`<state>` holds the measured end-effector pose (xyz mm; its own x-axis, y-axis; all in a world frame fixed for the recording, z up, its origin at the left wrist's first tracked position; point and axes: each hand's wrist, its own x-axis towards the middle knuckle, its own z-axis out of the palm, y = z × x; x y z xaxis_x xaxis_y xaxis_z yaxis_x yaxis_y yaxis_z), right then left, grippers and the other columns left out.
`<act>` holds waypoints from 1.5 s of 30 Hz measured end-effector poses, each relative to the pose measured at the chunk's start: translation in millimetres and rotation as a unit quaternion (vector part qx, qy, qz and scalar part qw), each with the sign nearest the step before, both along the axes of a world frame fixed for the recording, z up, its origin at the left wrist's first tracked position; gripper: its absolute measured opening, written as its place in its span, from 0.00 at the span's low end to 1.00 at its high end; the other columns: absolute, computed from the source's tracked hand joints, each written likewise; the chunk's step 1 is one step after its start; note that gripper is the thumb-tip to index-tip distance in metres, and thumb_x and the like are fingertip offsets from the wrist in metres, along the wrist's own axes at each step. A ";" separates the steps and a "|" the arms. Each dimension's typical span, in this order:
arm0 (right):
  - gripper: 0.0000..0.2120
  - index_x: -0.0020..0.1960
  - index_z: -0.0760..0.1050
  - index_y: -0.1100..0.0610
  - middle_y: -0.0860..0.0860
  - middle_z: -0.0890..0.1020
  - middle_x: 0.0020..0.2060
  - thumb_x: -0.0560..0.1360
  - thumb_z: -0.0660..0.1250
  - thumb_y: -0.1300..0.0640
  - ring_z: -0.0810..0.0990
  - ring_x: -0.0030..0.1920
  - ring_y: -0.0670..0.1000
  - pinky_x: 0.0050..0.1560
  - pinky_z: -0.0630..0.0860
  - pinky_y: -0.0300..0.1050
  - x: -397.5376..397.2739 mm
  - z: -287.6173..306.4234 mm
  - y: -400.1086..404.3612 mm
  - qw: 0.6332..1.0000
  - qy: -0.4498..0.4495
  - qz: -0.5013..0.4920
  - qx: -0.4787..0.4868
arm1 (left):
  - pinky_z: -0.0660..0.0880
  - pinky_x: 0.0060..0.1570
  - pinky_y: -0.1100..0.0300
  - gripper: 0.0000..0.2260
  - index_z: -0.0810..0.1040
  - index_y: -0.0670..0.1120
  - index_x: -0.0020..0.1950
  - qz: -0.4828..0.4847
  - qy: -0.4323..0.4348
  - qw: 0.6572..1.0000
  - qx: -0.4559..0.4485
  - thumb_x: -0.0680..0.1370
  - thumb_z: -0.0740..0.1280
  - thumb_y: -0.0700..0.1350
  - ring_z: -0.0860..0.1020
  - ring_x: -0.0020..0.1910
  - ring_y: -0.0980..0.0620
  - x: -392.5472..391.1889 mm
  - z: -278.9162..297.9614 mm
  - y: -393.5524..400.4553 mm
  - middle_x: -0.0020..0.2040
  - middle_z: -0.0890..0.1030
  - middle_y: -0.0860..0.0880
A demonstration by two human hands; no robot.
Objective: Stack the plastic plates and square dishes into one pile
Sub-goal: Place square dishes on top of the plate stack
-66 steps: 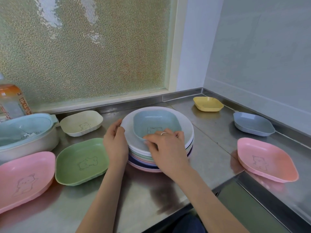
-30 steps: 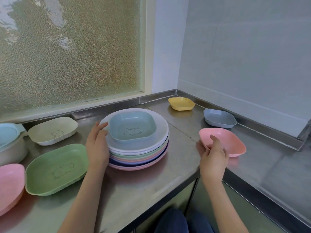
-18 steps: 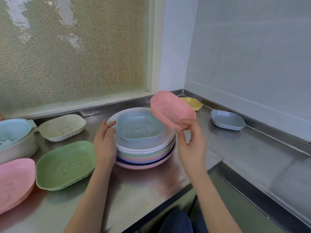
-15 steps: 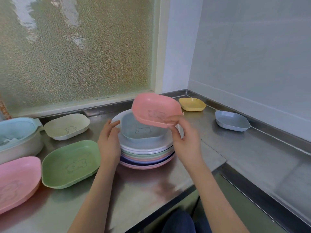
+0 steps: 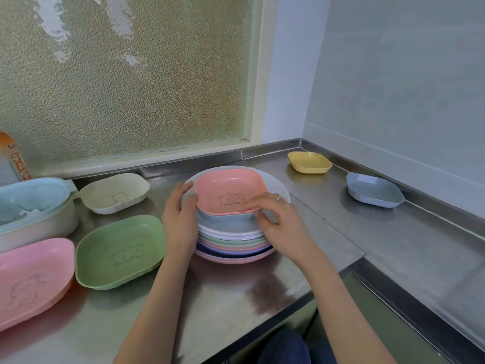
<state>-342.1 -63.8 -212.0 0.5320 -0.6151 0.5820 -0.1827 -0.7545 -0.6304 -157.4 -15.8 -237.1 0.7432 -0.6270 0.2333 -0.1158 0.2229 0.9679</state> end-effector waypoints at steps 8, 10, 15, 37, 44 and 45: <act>0.18 0.50 0.81 0.52 0.47 0.82 0.52 0.73 0.60 0.72 0.77 0.57 0.42 0.60 0.68 0.31 -36.8 -4.0 -25.1 0.978 -0.146 -0.149 0.028 | 0.65 0.69 0.47 0.17 0.79 0.48 0.60 0.000 0.001 1.000 -0.008 0.73 0.62 0.46 0.72 0.67 0.51 -0.8 -1.8 0.0 0.65 0.77 0.48; 0.18 0.53 0.79 0.53 0.48 0.81 0.53 0.74 0.59 0.70 0.77 0.56 0.49 0.57 0.70 0.37 -56.8 -10.3 -48.9 0.952 -0.134 -0.274 0.011 | 0.65 0.69 0.47 0.16 0.80 0.48 0.59 0.003 0.006 1.000 -0.015 0.73 0.62 0.46 0.72 0.66 0.51 -1.9 -1.9 0.1 0.65 0.77 0.48; 0.25 0.70 0.66 0.56 0.53 0.67 0.71 0.73 0.59 0.65 0.61 0.73 0.55 0.70 0.56 0.58 -99.7 -31.6 -113.1 0.860 0.071 -0.502 0.054 | 0.67 0.67 0.44 0.16 0.80 0.50 0.58 -0.001 0.010 1.000 -0.010 0.72 0.62 0.46 0.73 0.66 0.50 -0.8 -1.3 -0.9 0.64 0.78 0.48; 0.09 0.50 0.81 0.64 0.59 0.76 0.43 0.73 0.65 0.68 0.75 0.45 0.58 0.43 0.65 0.39 -57.1 -10.3 -102.0 0.933 -0.111 -0.338 -0.047 | 0.72 0.56 0.60 0.16 0.81 0.63 0.43 0.004 -0.022 0.999 -0.037 0.74 0.61 0.42 0.78 0.55 0.58 -9.7 8.5 4.2 0.51 0.83 0.60; 0.09 0.49 0.81 0.60 0.50 0.74 0.43 0.72 0.65 0.67 0.71 0.47 0.48 0.49 0.66 0.33 -3.7 24.5 -28.4 0.984 -0.027 -0.062 -0.163 | 0.71 0.57 0.61 0.14 0.81 0.56 0.50 0.005 -0.027 0.999 -0.040 0.76 0.59 0.42 0.77 0.56 0.58 -11.5 11.1 6.6 0.54 0.82 0.54; 0.10 0.49 0.81 0.61 0.52 0.75 0.43 0.72 0.65 0.68 0.71 0.47 0.49 0.49 0.66 0.35 -1.3 24.7 -24.2 0.984 -0.003 -0.042 -0.170 | 0.71 0.57 0.62 0.13 0.81 0.52 0.53 0.006 -0.026 0.999 -0.036 0.77 0.58 0.41 0.77 0.57 0.58 -10.7 10.9 6.7 0.56 0.82 0.52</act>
<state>-343.4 -88.0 -187.3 0.4832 -0.4256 0.7651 -0.2515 -0.9045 -0.3443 -168.2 -9.1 -226.2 0.7365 -0.5977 0.3167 -0.1697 0.2900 0.9419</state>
